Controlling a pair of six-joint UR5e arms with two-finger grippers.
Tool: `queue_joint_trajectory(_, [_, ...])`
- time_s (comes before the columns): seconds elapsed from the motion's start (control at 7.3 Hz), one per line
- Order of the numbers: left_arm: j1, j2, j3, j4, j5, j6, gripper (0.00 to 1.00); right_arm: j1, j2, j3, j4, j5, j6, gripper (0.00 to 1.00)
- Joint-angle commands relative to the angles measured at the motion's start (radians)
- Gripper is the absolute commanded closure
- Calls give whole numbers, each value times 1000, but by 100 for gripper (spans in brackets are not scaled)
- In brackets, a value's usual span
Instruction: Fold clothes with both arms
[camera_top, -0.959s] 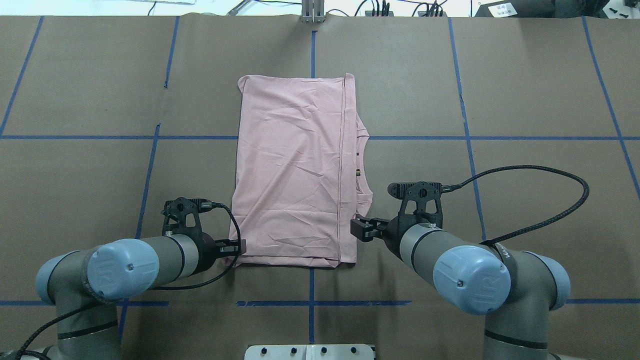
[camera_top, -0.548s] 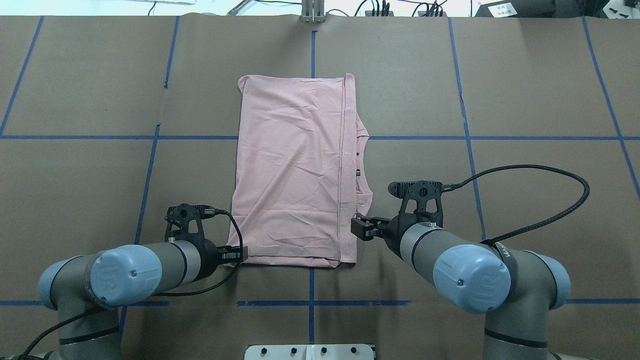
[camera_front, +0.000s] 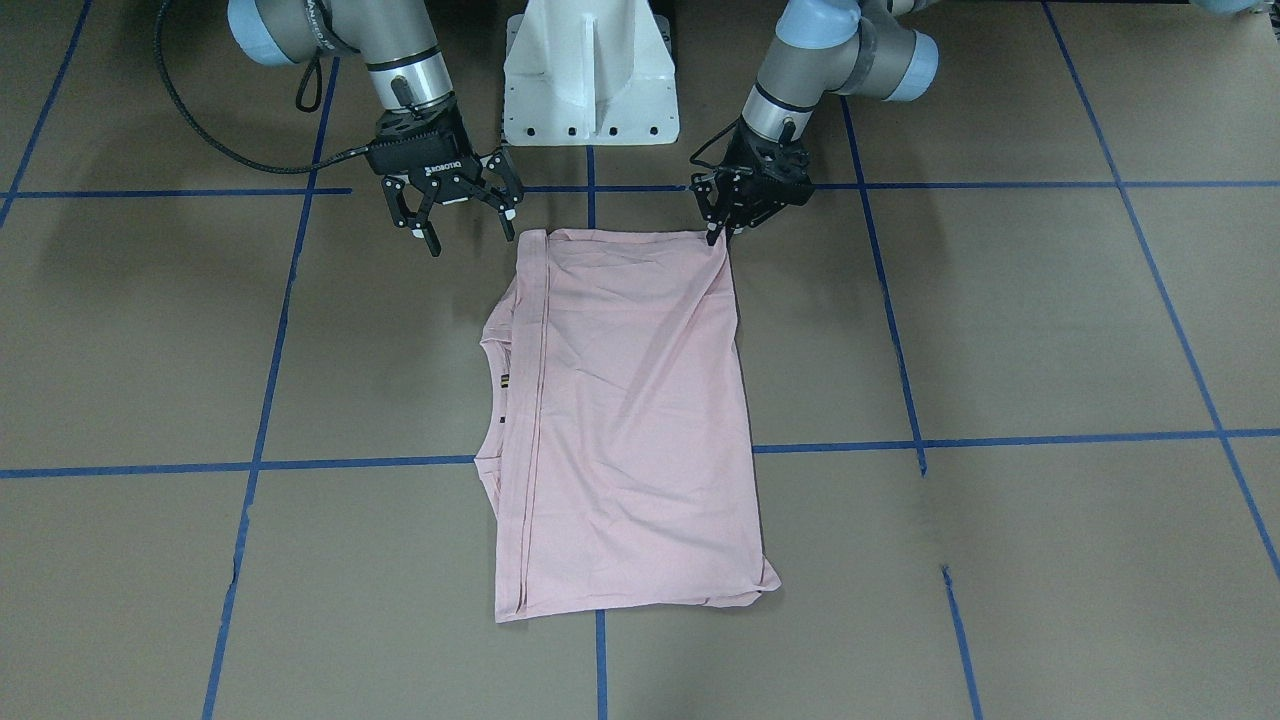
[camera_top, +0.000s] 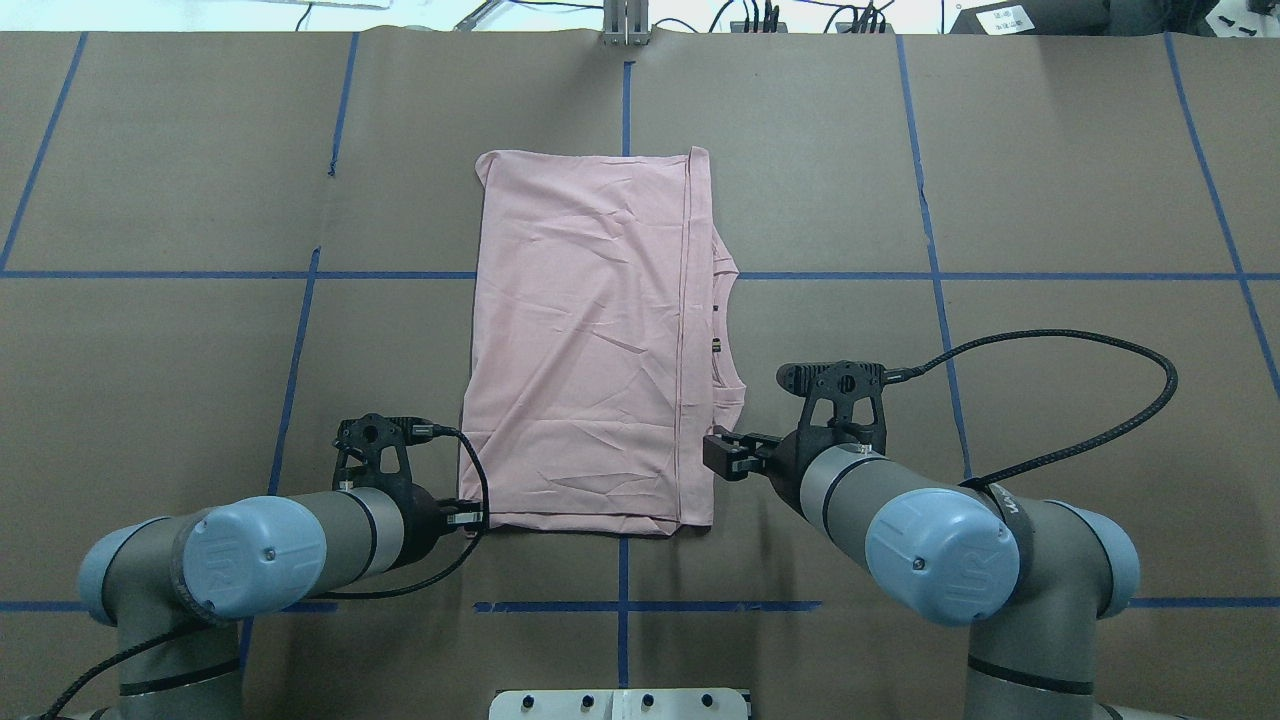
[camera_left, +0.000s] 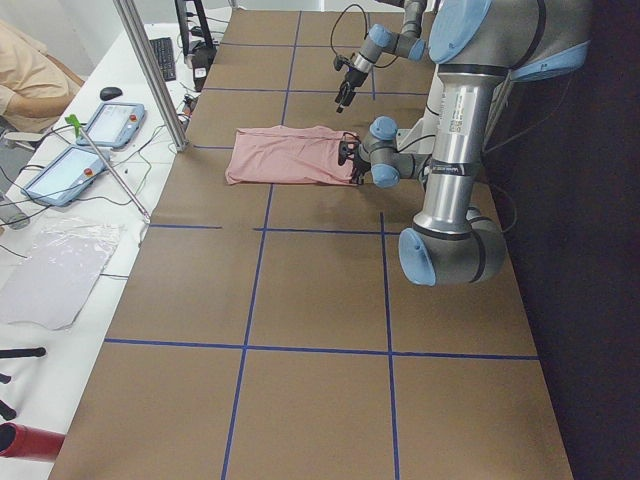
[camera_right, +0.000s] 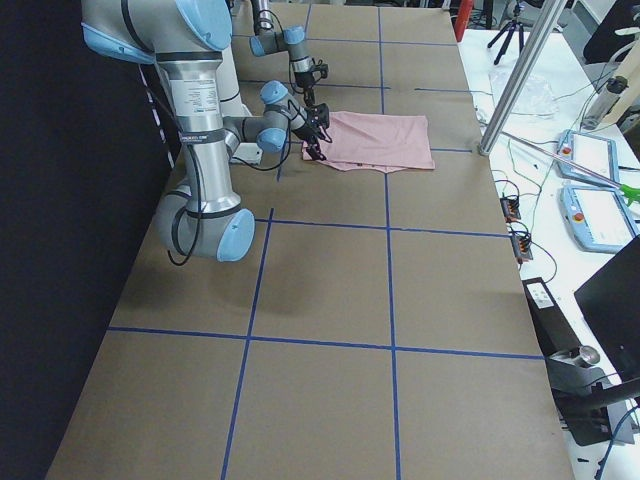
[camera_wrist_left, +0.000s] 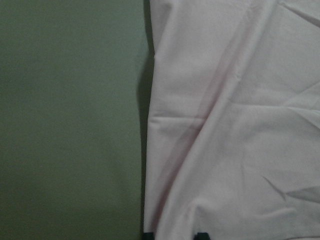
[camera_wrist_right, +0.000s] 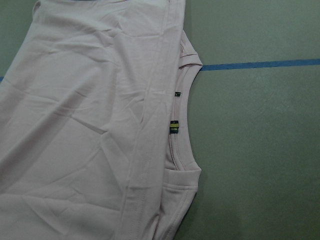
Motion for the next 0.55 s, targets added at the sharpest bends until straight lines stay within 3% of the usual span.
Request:
queue_joint_trajectory(0.0, [0,-2,-8,-1,1,0,100,-8,8,-8,-2,-2,65,0])
queue_joint_trajectory(0.14, [0,-4,-8,1,1,0,100,-11,80,-72,-26,-2,121,3])
queue_joint_trajectory(0.27, [2,-7,-8,-1,3,0,100,-12,194,-144,-135,0,165,7])
queue_joint_trajectory(0.41, [2,-8,-8,1,1,0,100,-15,224,-166,-181,9,196,8])
